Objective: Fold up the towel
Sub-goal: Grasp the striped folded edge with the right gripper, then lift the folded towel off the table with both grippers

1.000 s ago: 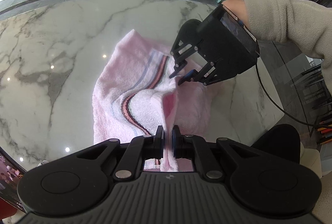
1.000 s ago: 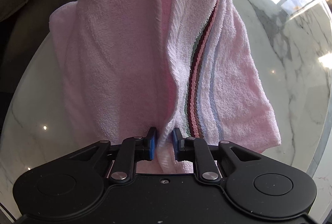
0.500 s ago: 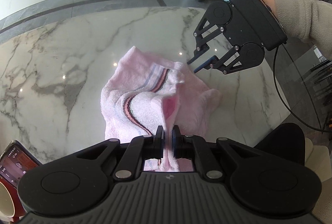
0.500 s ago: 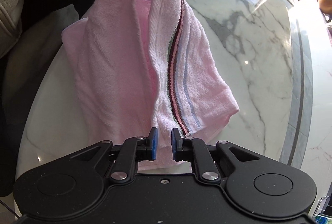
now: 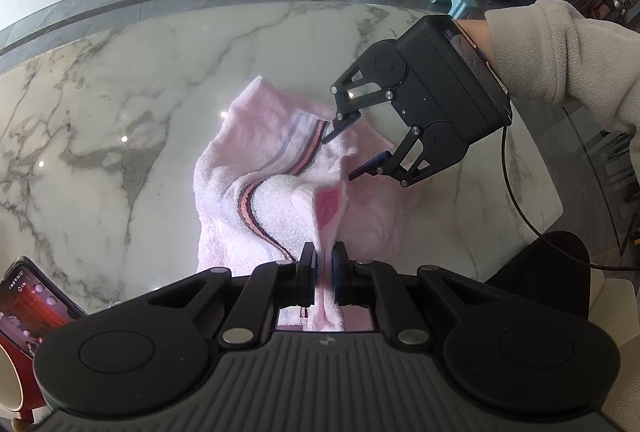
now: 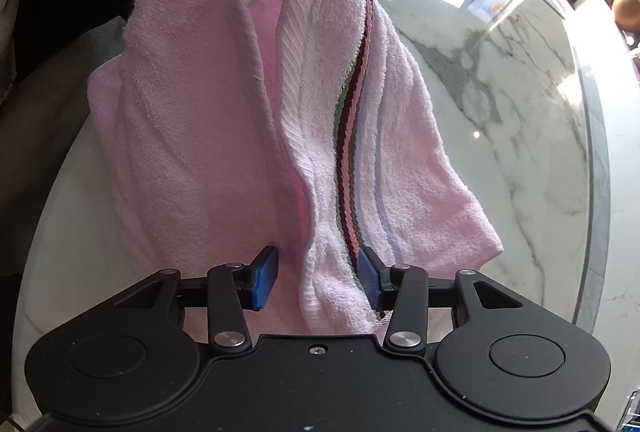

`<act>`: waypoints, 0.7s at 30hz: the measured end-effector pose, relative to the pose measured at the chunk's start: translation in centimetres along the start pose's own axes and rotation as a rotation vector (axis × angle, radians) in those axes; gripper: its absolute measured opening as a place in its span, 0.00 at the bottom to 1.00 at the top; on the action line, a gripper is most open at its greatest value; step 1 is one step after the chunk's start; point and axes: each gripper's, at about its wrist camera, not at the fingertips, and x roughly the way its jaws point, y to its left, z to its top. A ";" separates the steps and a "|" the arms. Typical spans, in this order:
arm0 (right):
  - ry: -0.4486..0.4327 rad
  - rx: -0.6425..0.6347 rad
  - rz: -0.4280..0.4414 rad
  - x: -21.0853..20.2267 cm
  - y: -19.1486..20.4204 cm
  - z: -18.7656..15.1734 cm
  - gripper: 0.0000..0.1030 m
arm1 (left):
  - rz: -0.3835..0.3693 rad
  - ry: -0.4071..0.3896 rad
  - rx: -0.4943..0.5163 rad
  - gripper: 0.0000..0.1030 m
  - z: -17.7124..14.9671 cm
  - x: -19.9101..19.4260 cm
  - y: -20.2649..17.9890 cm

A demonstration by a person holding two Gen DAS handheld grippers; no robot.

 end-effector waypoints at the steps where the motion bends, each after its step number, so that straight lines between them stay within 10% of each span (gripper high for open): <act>1: -0.001 -0.002 0.013 0.2 0.0 0.0 0.12 | -0.001 0.000 -0.002 0.06 0.0 0.0 0.1; 21: 0.053 0.119 -0.098 -11.7 2.5 -2.5 0.02 | 0.078 -0.030 0.080 0.06 1.6 -2.0 -1.9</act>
